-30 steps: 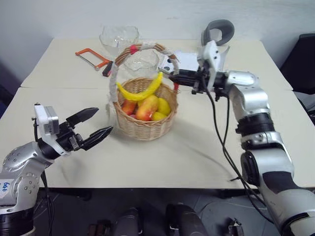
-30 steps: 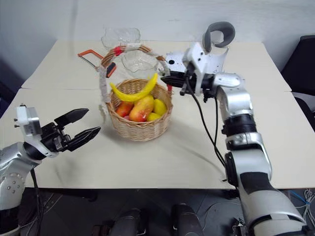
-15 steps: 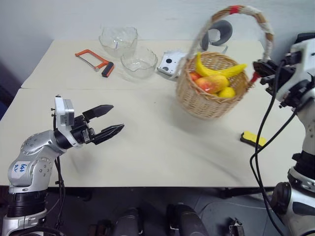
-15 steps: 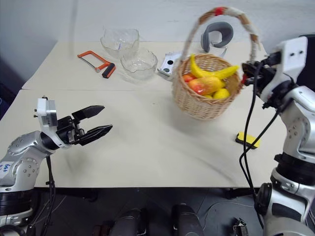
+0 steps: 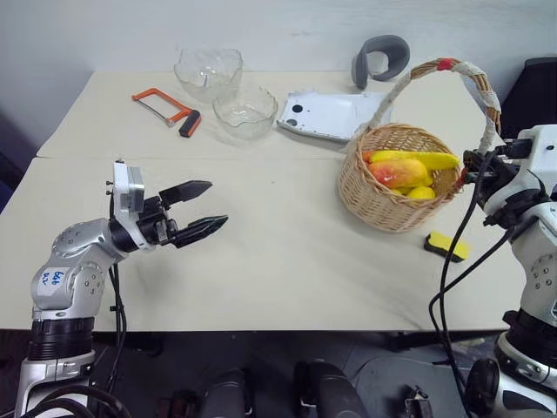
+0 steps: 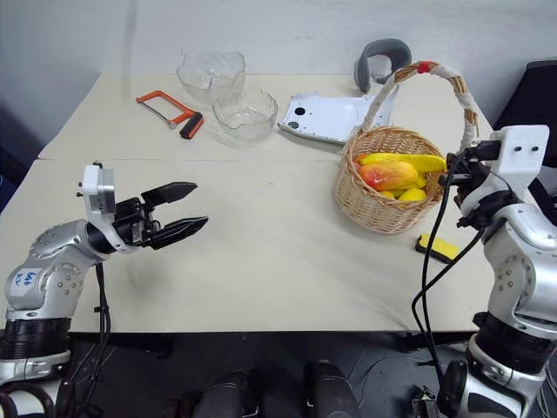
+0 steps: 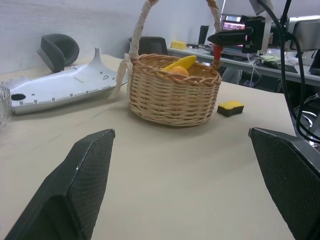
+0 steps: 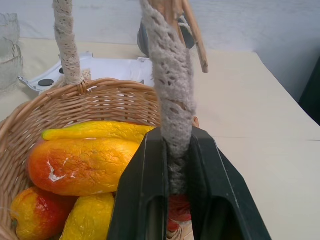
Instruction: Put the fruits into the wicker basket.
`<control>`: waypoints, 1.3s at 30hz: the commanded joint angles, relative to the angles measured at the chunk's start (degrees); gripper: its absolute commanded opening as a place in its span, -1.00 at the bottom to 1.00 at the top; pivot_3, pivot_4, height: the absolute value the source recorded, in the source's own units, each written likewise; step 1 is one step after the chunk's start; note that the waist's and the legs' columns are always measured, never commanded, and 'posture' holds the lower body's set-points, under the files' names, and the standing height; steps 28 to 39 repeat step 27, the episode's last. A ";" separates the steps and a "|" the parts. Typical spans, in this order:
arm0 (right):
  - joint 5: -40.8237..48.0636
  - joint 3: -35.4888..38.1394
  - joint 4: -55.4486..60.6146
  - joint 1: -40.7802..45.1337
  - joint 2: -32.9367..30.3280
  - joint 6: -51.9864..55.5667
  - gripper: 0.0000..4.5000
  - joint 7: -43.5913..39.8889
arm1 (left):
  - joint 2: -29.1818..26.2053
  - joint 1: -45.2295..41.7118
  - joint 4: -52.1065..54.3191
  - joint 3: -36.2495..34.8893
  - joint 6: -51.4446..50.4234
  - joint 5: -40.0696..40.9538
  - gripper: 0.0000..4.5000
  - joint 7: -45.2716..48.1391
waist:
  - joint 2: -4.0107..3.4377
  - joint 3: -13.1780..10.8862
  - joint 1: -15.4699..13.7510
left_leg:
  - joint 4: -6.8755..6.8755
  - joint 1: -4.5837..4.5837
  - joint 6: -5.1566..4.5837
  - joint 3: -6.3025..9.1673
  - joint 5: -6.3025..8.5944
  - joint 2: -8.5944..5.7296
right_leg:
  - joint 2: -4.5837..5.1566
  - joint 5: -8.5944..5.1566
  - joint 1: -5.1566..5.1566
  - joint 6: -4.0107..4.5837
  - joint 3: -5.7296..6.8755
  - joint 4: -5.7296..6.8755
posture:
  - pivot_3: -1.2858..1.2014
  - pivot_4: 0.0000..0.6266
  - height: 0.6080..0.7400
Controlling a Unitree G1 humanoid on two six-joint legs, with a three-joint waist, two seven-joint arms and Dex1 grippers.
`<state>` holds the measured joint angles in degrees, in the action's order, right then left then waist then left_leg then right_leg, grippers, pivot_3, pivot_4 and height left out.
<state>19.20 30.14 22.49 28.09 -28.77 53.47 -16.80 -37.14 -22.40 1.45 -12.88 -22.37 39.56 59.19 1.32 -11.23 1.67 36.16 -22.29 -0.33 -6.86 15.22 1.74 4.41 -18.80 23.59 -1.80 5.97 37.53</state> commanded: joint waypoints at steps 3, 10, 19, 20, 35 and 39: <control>4.90 4.46 3.45 -3.54 -7.80 -3.04 0.05 -7.43 | -2.57 -1.11 -0.76 -0.74 1.37 -1.53 1.00 2.97 | 0.00 0.00 -0.21 | -0.01 -0.02 -0.03 0.01 0.00 -0.02 | 0.01 0.00 0.00 0.00 0.01 -0.02 | 0.03 -0.52 1.00; 14.52 11.40 3.76 -16.55 -15.56 -11.35 0.99 -27.28 | -6.67 3.20 -4.07 -2.10 6.05 -6.23 1.00 5.71 | 0.00 -0.01 -0.10 | -0.02 -0.01 -0.17 0.02 0.08 -0.03 | 0.00 0.01 -0.09 -0.04 0.03 -0.16 | 0.03 -0.52 1.00; 7.05 -4.33 -2.24 -34.37 -14.78 -43.47 0.99 -53.93 | -8.44 16.47 -3.40 -2.94 20.67 -15.37 1.00 6.39 | 0.05 0.00 0.01 | -0.04 0.13 -0.47 0.00 0.27 0.00 | 0.01 0.01 -0.20 -0.05 0.02 -0.18 | 0.03 -0.52 1.00; 5.36 -7.87 -3.57 -34.54 -13.91 -47.31 0.99 -55.48 | -8.30 18.18 -2.92 -3.00 21.69 -15.84 1.00 6.39 | 0.06 0.00 0.08 | -0.02 0.14 -0.47 -0.01 0.27 0.01 | 0.02 0.02 -0.20 -0.07 0.02 -0.18 | 0.03 -0.52 1.00; -1.48 -19.99 -16.63 -27.36 -8.47 -62.82 0.99 -54.53 | -7.24 27.70 3.50 -4.00 22.31 -17.81 1.00 1.29 | 0.07 0.00 -0.19 | 0.01 0.16 -0.45 0.01 0.28 0.00 | 0.09 0.02 -0.19 -0.06 0.03 -0.14 | 0.03 -0.52 1.00; -1.48 -19.99 -16.63 -27.36 -8.47 -62.82 0.99 -54.53 | -7.24 27.70 3.50 -4.00 22.31 -17.81 1.00 1.29 | 0.07 0.00 -0.19 | 0.01 0.16 -0.45 0.01 0.28 0.00 | 0.09 0.02 -0.19 -0.06 0.03 -0.14 | 0.03 -0.52 1.00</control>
